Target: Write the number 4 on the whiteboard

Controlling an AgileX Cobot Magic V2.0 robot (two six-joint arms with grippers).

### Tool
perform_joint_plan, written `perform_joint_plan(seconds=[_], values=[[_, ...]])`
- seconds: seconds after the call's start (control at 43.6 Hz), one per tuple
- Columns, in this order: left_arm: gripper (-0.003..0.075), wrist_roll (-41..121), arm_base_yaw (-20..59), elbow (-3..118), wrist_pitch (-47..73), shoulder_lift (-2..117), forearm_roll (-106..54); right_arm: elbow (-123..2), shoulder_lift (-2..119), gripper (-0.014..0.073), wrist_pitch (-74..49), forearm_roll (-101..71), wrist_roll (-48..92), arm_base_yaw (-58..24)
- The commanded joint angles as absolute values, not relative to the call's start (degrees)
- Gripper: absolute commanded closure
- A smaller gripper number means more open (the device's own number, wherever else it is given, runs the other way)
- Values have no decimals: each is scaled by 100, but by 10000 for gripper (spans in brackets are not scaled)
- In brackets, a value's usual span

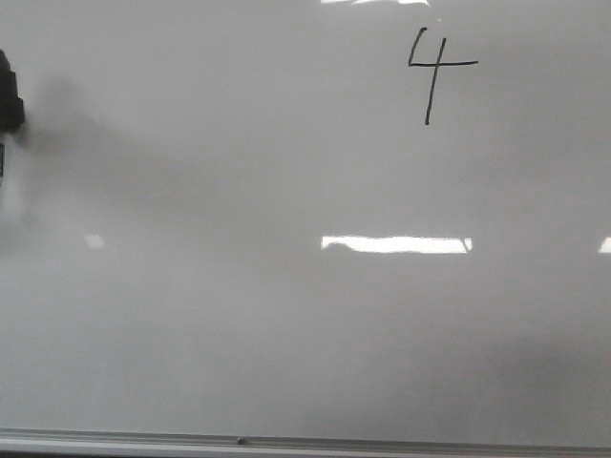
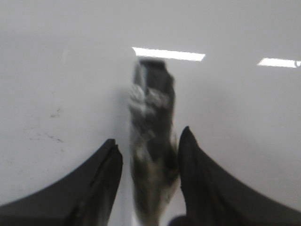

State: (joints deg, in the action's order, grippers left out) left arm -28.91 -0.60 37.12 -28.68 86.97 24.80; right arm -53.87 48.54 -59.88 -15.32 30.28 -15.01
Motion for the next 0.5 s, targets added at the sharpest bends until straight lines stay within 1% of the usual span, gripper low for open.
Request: perform_joint_plan(seconds=[0.0,0.138,0.298,0.482], values=[[365,-2930,-74,3969,-3061,8557,2377,-5565,4793,-47,-5693,-1598,3010,-1461],[319,-2930,-74,3982,-2945,8557,2420,-5565,4793,-47,-5693,-1598,3010,-1461],[316,-2930,-63,3982,-2651,8524,2579,-5565,4793,-47,-5661,-1597,3010,-1461],[317,-2930,42,3982,-1860,7784,2965,-5580,4793,-47,-5618,-1591,2993,-1461]])
